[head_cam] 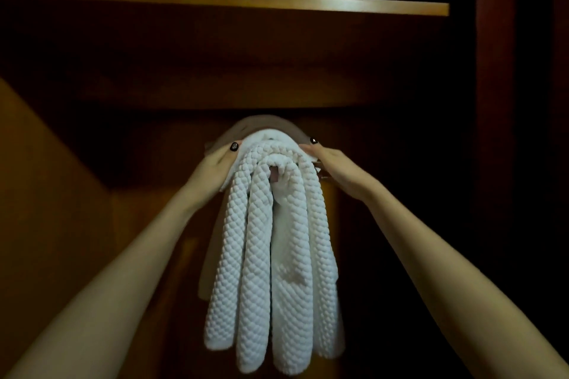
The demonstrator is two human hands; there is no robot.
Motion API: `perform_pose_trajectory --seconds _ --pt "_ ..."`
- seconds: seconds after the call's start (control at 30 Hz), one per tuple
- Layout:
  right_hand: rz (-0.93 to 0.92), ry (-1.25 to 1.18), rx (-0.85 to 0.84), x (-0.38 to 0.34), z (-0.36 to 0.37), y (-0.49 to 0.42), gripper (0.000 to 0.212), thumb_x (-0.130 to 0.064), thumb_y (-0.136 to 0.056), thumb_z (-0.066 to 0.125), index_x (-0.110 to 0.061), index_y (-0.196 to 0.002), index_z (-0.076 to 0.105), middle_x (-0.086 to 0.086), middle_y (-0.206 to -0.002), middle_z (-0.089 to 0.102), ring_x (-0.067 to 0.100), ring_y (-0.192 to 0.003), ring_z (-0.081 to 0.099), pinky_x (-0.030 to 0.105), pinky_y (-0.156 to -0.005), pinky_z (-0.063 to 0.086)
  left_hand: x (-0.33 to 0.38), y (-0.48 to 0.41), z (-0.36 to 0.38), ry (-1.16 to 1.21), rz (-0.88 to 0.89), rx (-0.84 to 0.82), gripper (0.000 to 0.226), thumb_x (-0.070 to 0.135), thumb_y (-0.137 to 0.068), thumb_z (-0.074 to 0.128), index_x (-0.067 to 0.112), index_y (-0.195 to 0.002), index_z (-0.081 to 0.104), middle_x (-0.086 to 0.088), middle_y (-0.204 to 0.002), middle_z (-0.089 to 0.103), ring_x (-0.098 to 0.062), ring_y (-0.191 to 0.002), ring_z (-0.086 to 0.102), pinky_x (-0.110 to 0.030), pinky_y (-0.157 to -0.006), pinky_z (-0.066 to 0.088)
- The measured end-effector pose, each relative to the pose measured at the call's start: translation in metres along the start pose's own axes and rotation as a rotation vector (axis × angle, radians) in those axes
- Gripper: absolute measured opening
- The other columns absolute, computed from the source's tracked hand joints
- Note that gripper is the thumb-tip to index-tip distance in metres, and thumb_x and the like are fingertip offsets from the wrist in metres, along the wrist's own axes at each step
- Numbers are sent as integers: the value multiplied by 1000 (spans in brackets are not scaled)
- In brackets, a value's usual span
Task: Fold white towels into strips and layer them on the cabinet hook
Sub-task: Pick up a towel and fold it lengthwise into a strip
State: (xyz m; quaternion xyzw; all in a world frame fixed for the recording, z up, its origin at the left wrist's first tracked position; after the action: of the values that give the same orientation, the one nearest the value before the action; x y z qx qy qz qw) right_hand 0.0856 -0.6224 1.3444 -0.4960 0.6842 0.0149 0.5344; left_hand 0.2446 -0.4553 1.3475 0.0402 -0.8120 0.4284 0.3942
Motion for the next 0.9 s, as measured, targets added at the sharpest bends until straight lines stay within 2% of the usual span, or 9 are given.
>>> perform_pose_trajectory --seconds 0.1,0.13,0.23,0.33,0.43,0.57,0.77,0.9 --pt "-44 30 99 -8 -6 40 47 -47 -102 41 -20 -138 55 -18 -133 55 3 -123 50 2 -80 40 12 28 -4 -115 111 108 38 27 -102 47 12 -136 54 -3 -139 54 -17 -129 49 -24 -105 37" --pt "-69 64 113 -9 -4 58 47 -45 -102 44 -20 -140 53 -17 -137 53 2 -125 47 1 -83 37 17 45 -3 -175 141 128 38 23 -101 50 9 -136 54 -6 -140 53 -18 -131 47 -23 -104 35" --pt "-68 188 101 -7 13 118 53 -44 -100 48 -24 -149 39 -4 -154 39 10 -139 36 20 -109 28 23 100 8 -354 262 130 39 14 -98 55 6 -136 53 -11 -145 47 -24 -138 39 -28 -111 27" --pt "-11 336 62 6 37 187 58 -45 -99 50 -25 -151 33 -2 -157 32 13 -143 29 22 -106 20 12 160 29 -447 254 42 44 16 -96 57 11 -139 50 -8 -151 40 -24 -143 29 -31 -116 20" --pt "74 387 -21 27 62 258 58 -36 -99 53 -20 -151 33 2 -157 32 15 -144 29 22 -107 22 -9 222 61 -493 178 -61 47 19 -96 58 12 -141 48 -8 -153 37 -25 -144 27 -36 -118 18" --pt "217 467 -142 75 87 342 56 -26 -99 54 -17 -151 33 8 -157 31 21 -146 26 36 -120 22 -47 312 113 -547 54 -253 52 24 -96 55 16 -146 42 -6 -156 32 -23 -146 23 -43 -119 20" --pt "568 486 -306 193 116 491 55 -23 -100 52 -18 -151 32 9 -158 29 25 -146 26 43 -119 25 -121 453 208 -571 -125 -673 54 33 -101 45 24 -152 28 0 -161 18 -18 -149 9 -49 -121 12" --pt "827 483 -414 278 125 601 56 -21 -99 52 -16 -151 33 12 -155 33 31 -139 36 44 -113 33 -169 543 280 -547 -202 -935 55 32 -101 44 23 -153 26 -1 -162 16 -19 -149 8 -51 -120 12"
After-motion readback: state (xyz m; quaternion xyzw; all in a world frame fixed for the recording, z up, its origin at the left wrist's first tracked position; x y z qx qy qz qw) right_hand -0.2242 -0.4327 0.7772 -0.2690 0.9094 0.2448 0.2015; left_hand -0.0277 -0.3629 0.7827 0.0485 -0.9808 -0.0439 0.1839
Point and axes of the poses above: each hand's wrist, its own y-axis away from the middle knuckle, its own z-axis out of the palm, x = y × z, the point moved 5 cm from there along -y, towards the middle knuckle
